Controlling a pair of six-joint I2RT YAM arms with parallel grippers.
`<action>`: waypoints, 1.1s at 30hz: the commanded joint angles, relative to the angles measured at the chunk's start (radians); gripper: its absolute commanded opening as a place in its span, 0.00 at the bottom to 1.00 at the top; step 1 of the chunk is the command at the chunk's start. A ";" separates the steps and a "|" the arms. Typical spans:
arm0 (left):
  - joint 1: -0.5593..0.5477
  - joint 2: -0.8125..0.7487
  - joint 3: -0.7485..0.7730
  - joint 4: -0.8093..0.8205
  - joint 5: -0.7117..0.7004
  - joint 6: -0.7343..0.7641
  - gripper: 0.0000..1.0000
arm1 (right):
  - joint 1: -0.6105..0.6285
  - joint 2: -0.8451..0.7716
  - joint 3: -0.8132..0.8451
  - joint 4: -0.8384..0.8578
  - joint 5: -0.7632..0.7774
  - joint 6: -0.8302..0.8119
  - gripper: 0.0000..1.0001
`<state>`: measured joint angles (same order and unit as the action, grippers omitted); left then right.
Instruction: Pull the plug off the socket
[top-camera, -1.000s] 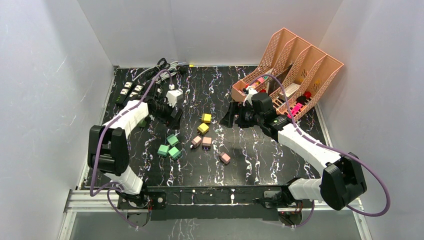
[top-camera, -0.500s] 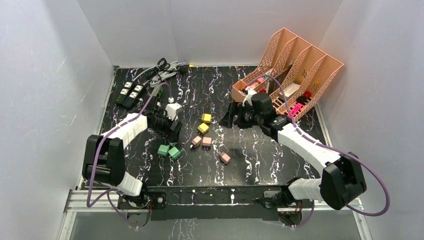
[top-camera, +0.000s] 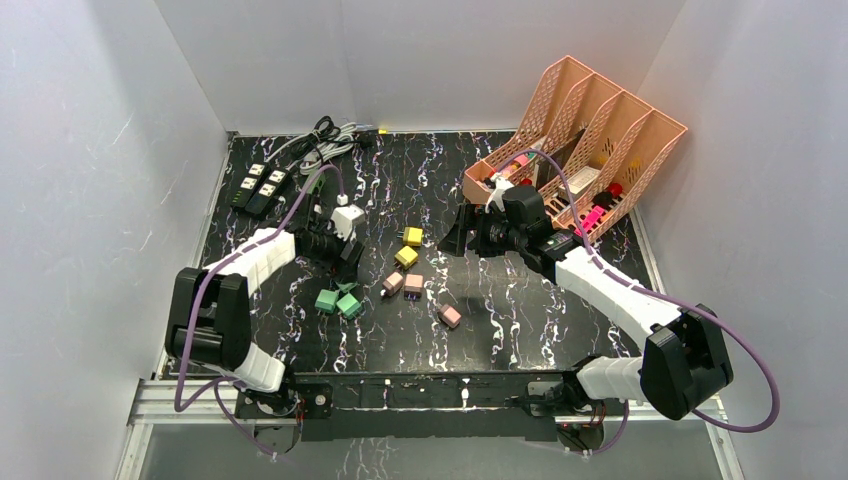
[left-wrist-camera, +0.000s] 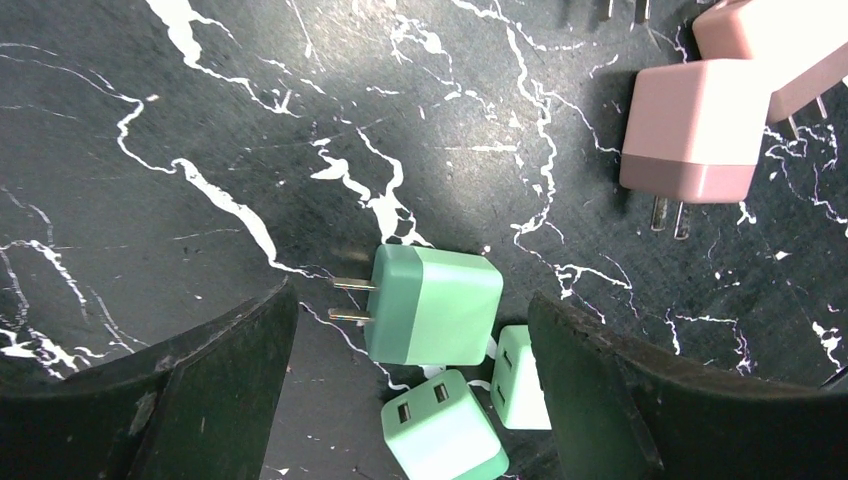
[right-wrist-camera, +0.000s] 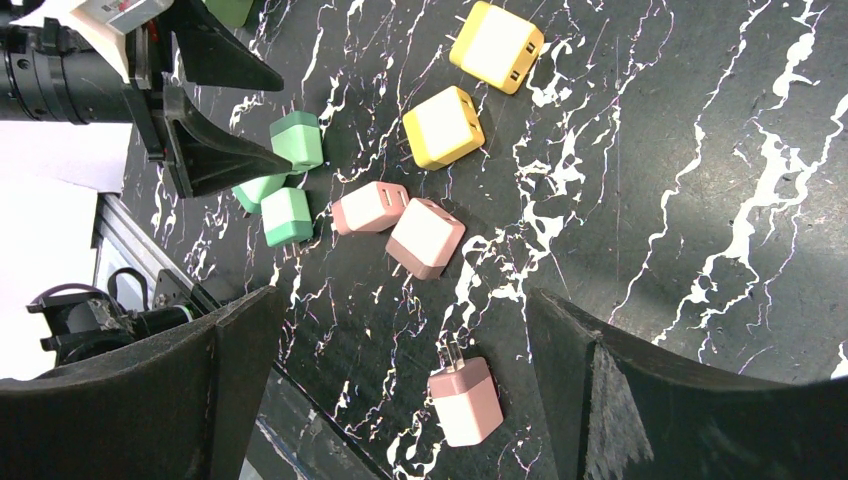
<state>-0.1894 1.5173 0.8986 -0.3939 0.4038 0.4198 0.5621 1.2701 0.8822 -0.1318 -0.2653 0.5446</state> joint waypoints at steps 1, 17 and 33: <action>-0.006 -0.015 -0.024 -0.012 0.056 0.027 0.84 | -0.006 -0.002 0.008 0.032 -0.018 -0.011 0.98; -0.014 0.067 -0.015 -0.021 0.022 0.042 0.77 | -0.005 0.000 0.003 0.027 -0.014 -0.018 0.98; -0.015 0.067 0.012 0.036 -0.065 -0.054 0.17 | -0.006 0.012 -0.008 0.038 -0.017 -0.017 0.99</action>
<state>-0.2005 1.5806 0.8822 -0.3721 0.3801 0.4007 0.5621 1.2930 0.8787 -0.1318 -0.2691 0.5381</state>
